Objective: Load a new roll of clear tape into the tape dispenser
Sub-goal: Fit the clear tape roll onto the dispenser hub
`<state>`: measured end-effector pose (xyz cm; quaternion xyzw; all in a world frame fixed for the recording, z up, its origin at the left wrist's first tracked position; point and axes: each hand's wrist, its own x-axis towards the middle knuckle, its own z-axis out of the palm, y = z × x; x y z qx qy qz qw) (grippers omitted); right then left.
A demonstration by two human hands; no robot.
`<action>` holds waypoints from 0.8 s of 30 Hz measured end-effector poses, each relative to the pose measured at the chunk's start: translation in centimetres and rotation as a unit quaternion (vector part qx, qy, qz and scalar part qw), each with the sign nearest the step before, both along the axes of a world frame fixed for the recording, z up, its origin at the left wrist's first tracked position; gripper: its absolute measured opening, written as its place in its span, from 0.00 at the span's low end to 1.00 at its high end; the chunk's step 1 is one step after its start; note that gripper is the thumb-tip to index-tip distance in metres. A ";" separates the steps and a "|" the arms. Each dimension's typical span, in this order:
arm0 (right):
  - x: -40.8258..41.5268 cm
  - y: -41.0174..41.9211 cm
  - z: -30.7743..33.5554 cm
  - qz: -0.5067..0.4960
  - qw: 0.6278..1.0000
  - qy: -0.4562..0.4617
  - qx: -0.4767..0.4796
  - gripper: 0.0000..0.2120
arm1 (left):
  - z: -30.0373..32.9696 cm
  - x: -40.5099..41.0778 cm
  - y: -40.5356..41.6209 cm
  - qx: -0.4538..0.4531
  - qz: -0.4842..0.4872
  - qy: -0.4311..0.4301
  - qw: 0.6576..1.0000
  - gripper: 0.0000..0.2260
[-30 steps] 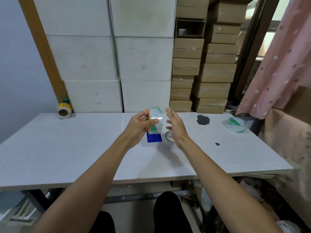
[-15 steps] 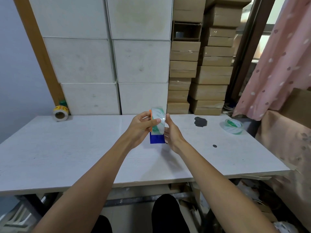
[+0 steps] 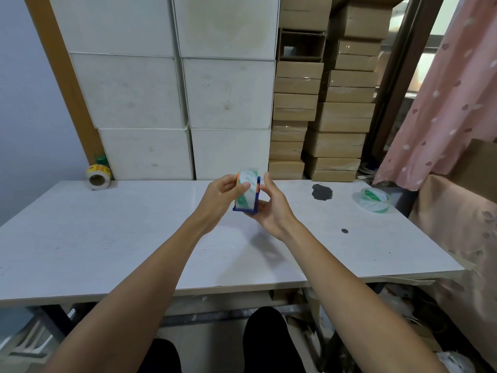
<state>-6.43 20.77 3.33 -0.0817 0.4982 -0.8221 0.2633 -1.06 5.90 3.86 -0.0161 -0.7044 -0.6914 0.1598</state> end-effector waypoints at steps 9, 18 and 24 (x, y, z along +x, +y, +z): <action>1.1 -1.9 -0.4 0.019 0.998 -0.014 -0.056 0.23 | -0.3 -0.5 1.1 -0.111 0.058 -0.051 0.991 0.25; 0.9 -1.4 -0.6 0.086 0.994 0.061 0.019 0.28 | 1.0 1.4 0.5 -0.122 -0.019 -0.028 0.992 0.12; -0.9 0.3 -0.1 0.095 0.974 0.123 0.166 0.35 | 1.0 1.3 0.1 -0.091 -0.014 -0.032 0.995 0.13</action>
